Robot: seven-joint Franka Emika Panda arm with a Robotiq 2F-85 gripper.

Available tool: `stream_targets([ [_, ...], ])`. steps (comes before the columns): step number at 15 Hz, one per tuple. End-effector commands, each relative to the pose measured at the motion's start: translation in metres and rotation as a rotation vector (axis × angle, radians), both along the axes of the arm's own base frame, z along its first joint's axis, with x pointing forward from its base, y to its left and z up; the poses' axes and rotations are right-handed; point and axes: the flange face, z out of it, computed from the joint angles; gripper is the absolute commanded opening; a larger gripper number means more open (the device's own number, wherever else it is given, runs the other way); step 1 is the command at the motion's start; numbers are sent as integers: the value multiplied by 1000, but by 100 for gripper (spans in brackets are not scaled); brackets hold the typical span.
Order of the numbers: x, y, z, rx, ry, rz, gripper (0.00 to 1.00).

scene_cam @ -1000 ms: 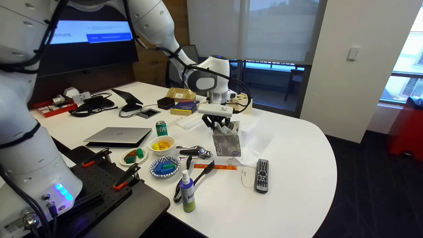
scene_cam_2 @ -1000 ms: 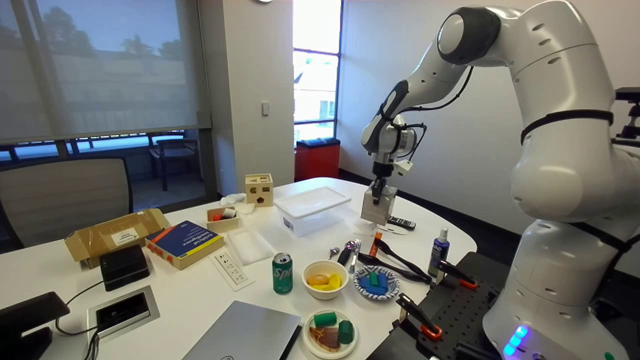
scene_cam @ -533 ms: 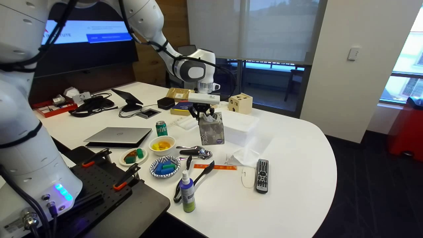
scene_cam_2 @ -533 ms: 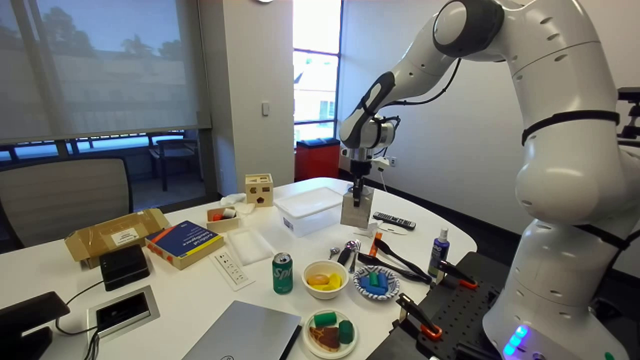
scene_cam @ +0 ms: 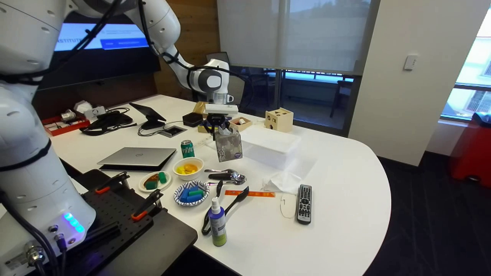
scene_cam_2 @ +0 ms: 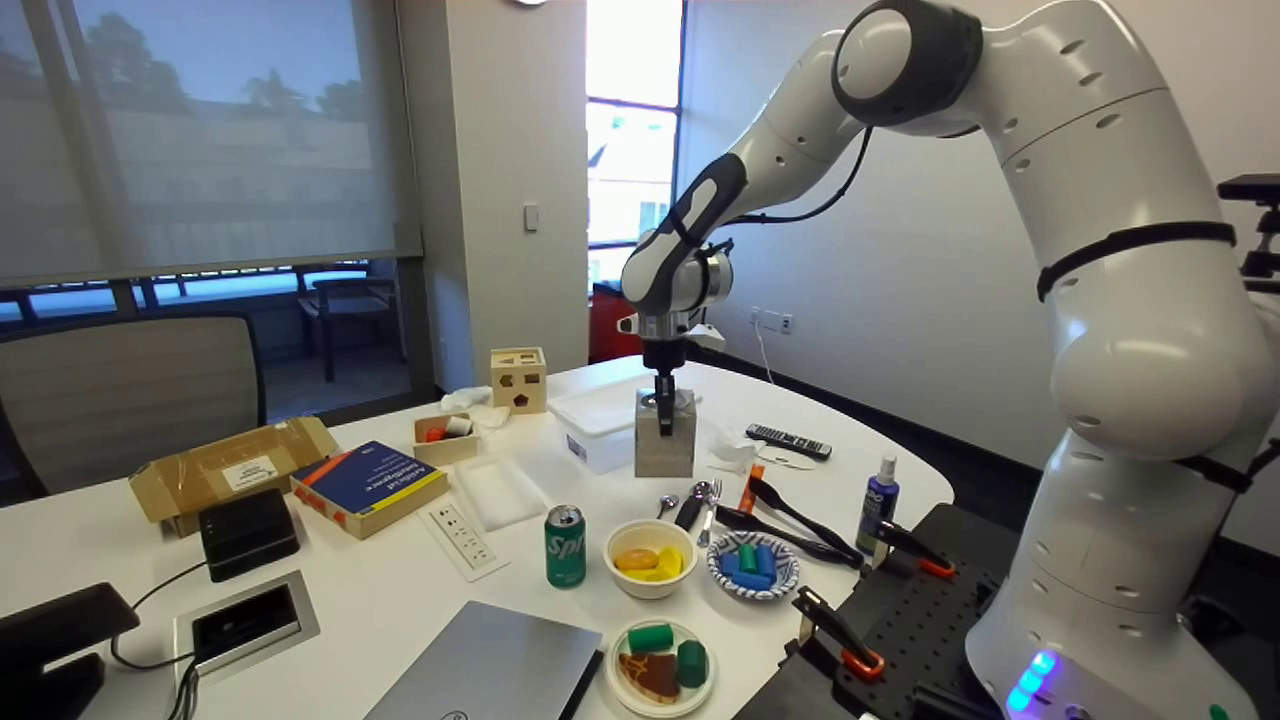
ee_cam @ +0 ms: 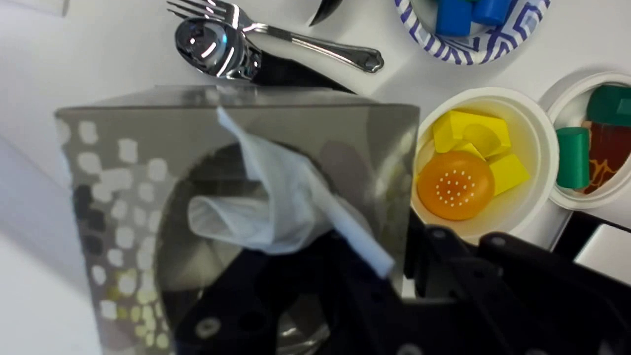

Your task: Move the tissue box to the left.

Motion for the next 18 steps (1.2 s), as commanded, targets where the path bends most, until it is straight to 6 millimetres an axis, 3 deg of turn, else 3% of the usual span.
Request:
stream_targets([
  [1,20,28,-11,-14,24,52,2],
  [7,58,66,-37,-10,17,88,2],
  [12,77,86,-57,-20,50,93,2],
  [13,79,88,-60,-22,57,93,33],
  [14,81,90,-61,-22,60,91,34],
  [18,84,86,-53,-31,71,93,63],
])
